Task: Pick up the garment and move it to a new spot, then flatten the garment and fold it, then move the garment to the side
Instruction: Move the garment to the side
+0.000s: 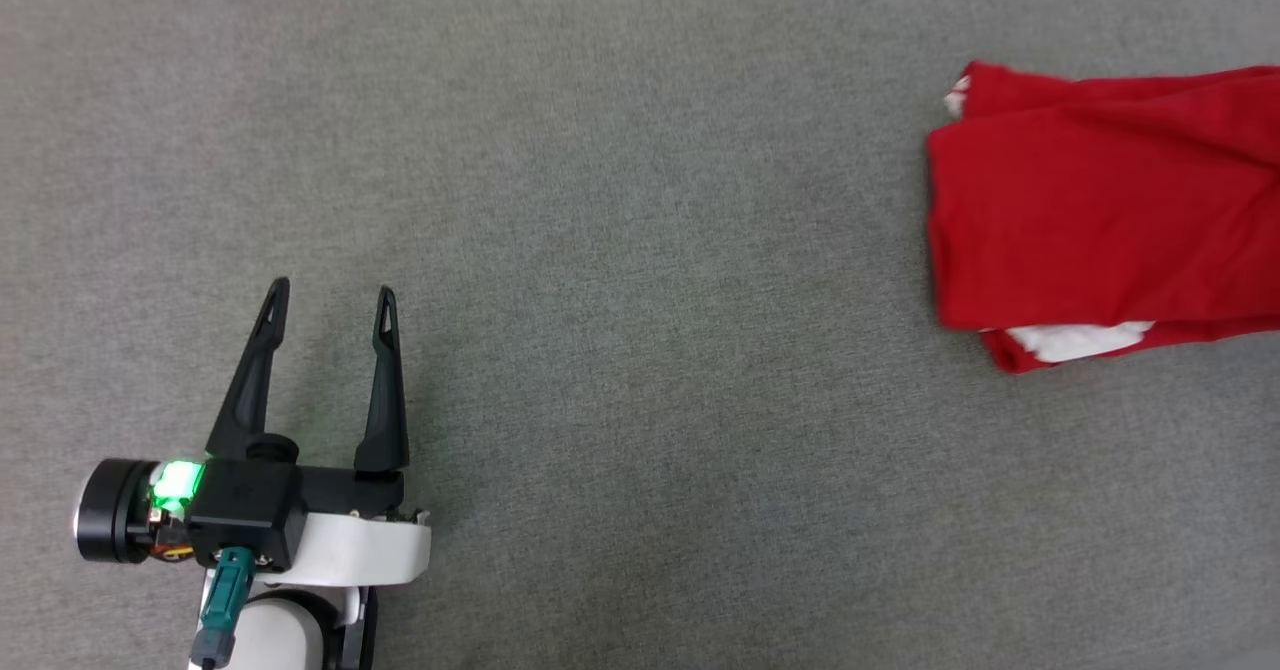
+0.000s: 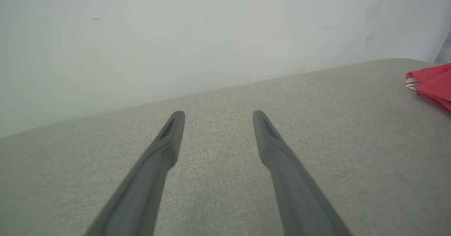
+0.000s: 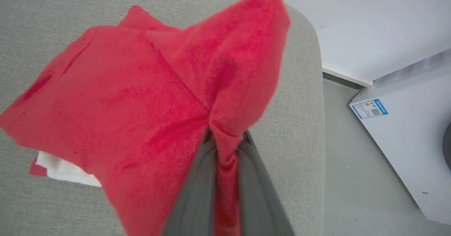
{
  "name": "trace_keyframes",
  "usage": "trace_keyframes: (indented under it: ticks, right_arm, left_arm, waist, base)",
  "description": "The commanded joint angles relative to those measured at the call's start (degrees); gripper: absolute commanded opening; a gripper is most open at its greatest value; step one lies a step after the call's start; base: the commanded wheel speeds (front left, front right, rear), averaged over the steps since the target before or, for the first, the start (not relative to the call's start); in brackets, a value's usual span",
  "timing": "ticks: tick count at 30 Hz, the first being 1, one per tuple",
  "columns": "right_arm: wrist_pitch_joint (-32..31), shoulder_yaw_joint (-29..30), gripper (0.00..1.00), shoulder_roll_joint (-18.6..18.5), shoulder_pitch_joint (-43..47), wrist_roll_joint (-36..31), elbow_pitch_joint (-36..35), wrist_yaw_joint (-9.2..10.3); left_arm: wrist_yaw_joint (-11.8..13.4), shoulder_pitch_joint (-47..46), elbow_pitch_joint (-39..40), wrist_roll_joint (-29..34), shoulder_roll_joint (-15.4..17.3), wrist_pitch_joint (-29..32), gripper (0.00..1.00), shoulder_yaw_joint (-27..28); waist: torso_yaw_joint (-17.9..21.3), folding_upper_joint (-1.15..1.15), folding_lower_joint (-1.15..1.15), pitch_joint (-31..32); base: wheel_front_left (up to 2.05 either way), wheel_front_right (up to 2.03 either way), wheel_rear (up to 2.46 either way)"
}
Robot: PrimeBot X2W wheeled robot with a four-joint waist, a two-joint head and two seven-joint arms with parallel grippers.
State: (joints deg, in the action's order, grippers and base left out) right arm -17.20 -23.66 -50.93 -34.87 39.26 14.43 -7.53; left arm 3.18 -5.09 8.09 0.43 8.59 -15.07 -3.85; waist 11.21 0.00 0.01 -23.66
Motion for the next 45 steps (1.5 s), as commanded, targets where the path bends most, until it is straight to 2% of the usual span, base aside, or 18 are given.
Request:
trace_keyframes:
  ticks: [1,4,10,15,20,21,22,29,37,41,45]
  right_arm:
    - [-0.2,0.6,0.00,-0.8,-1.0,-0.7,1.1,0.09]
    - [-0.3,2.4,0.00,-2.7,-2.3,-1.7,4.9,0.09]
    - [0.6,7.5,0.00,-4.1,-4.5,-3.1,13.4,0.09]
    - [2.1,12.0,0.00,-4.0,-6.2,-5.4,19.2,0.10]
    - [2.9,15.6,0.00,-1.6,-7.5,-8.0,23.0,0.09]
    - [3.0,16.0,0.45,-1.1,-7.5,-8.7,23.4,0.09]
    - [3.6,16.7,1.00,-0.7,-7.7,-9.4,23.8,0.09]
    - [7.4,20.6,1.00,1.7,-7.6,-16.1,25.5,0.09]
    - [19.9,28.9,1.00,7.6,-5.1,-24.5,19.2,0.10]
    - [26.7,31.7,1.00,13.1,-2.9,-28.8,13.5,0.08]
    - [29.8,32.9,1.00,19.2,-0.3,-32.3,5.9,0.09]
  left_arm:
    - [-0.1,-0.9,0.5,0.2,0.4,-0.1,1.00,-0.1]
    - [0.2,-1.7,1.3,0.3,0.7,-0.1,1.00,-0.2]
    - [0.3,-3.9,2.7,0.4,1.0,-0.1,1.00,-1.1]
    - [0.4,-5.4,3.3,0.3,1.1,-0.1,1.00,-1.9]
    - [0.7,-6.1,2.9,0.0,1.2,-0.1,1.00,-2.2]
    - [0.8,-6.2,2.8,-0.1,1.2,-0.1,1.00,-2.3]
    - [0.9,-6.2,2.6,-0.1,1.2,-0.1,1.00,-2.4]
    - [1.4,-4.6,1.7,-0.5,0.9,-0.1,1.00,-2.5]
    - [2.4,-1.0,0.7,-1.3,0.2,-0.1,1.00,-2.0]
    - [2.8,0.9,-0.1,-1.6,-0.3,-0.1,1.00,-1.5]
    - [2.7,2.5,-0.7,-2.2,-0.9,-0.1,1.00,-1.1]
  waist:
    - [0.0,0.00,-0.01,-2.1]
    - [-0.3,0.00,-0.01,-3.9]
    - [-1.3,0.00,-0.01,-7.6]
    - [-2.2,0.00,-0.01,-10.1]
    - [-2.8,0.00,-0.01,-10.8]
    - [-2.9,0.00,-0.01,-10.7]
    - [-3.0,0.00,-0.01,-10.4]
    - [-3.4,0.00,-0.01,-6.4]
    - [-4.1,0.00,-0.01,1.0]
    - [-4.9,0.00,-0.01,4.1]
    - [-5.9,0.00,-0.01,6.8]
  base:
    - [0.00,0.00,0.00]
    - [0.00,0.00,0.00]
    - [0.00,0.00,0.00]
    - [0.00,0.00,0.00]
    - [0.00,0.00,0.00]
    - [0.00,0.00,0.00]
    - [0.00,0.00,0.00]
    - [0.00,0.00,0.00]
    - [0.00,0.00,0.00]
    - [0.00,0.00,0.00]
    - [0.00,0.00,0.00]
